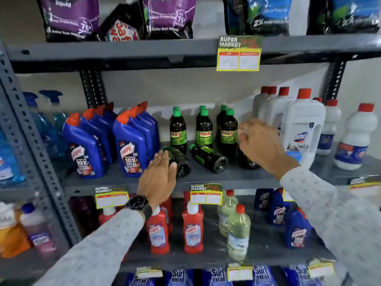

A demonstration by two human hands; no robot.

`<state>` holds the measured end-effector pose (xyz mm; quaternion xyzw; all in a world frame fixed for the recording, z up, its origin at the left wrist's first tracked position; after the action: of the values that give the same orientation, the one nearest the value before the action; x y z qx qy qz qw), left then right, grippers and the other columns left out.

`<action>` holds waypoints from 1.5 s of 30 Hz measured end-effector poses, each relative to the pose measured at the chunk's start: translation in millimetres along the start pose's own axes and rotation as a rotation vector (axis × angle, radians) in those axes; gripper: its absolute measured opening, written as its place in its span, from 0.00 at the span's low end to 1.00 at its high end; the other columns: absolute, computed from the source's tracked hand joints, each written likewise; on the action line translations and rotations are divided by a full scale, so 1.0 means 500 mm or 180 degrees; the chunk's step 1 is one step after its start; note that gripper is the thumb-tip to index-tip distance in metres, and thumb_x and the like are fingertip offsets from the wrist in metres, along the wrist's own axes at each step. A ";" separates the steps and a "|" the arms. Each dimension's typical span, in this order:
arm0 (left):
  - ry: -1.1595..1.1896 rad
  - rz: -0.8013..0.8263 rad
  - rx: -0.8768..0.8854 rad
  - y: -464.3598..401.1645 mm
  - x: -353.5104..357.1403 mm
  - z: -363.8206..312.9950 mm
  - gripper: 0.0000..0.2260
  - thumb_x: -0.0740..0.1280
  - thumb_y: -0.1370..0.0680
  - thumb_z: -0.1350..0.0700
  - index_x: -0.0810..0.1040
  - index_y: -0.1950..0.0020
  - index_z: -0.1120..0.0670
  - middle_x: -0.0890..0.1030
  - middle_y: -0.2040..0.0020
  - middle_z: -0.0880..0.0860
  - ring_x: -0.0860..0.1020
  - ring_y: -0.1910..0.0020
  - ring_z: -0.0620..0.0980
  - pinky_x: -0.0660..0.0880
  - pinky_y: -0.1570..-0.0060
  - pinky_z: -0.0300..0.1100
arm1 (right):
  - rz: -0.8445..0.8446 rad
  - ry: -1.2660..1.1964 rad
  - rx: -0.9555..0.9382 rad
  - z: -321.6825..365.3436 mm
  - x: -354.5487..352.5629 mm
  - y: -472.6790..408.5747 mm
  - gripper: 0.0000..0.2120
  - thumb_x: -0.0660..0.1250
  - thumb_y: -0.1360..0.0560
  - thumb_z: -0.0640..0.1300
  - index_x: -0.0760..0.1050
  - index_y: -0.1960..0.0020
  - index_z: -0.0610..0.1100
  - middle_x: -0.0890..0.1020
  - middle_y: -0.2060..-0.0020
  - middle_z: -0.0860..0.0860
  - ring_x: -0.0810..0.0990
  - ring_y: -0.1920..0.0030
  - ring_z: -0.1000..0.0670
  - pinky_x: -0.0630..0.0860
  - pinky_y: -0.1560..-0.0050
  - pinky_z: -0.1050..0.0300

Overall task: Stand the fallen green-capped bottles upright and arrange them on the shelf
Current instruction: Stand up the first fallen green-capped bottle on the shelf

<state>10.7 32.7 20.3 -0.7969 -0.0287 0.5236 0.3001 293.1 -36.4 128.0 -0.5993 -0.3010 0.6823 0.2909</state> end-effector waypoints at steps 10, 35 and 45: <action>-0.0778 0.0280 0.0007 0.022 0.087 0.043 0.42 0.39 0.18 0.31 0.69 0.23 0.62 0.72 0.24 0.63 0.70 0.24 0.60 0.62 0.22 0.55 | 0.1967 0.0189 0.1322 -0.090 0.112 -0.028 0.17 0.61 0.19 0.45 0.75 0.35 0.38 0.79 0.38 0.37 0.78 0.41 0.37 0.69 0.49 0.51; -0.0804 0.0173 -0.0057 0.030 0.096 0.040 0.39 0.44 0.17 0.32 0.76 0.29 0.62 0.78 0.30 0.62 0.76 0.29 0.60 0.68 0.25 0.56 | -0.0157 -0.2231 0.2463 -0.117 0.096 -0.075 0.38 0.84 0.37 0.46 0.61 0.39 0.43 0.77 0.49 0.48 0.79 0.50 0.46 0.78 0.48 0.49; -0.0805 0.0131 -0.0086 0.029 0.092 0.040 0.38 0.44 0.17 0.33 0.76 0.29 0.60 0.79 0.29 0.61 0.75 0.28 0.59 0.68 0.25 0.56 | -0.0514 -0.2417 0.2405 -0.090 0.203 -0.009 0.35 0.86 0.37 0.41 0.67 0.41 0.48 0.82 0.46 0.49 0.83 0.43 0.45 0.79 0.41 0.53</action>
<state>10.6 46.4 -30.1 -0.7289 -0.0570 0.6255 0.2724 326.6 46.3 61.3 -0.1393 -0.1637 0.8871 0.4085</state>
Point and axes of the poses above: each hand's wrist, its own y-axis away from the middle knuckle, its own x-axis out of the palm, z = x × y, the point moved 4 cm from there along -y, towards the middle knuckle
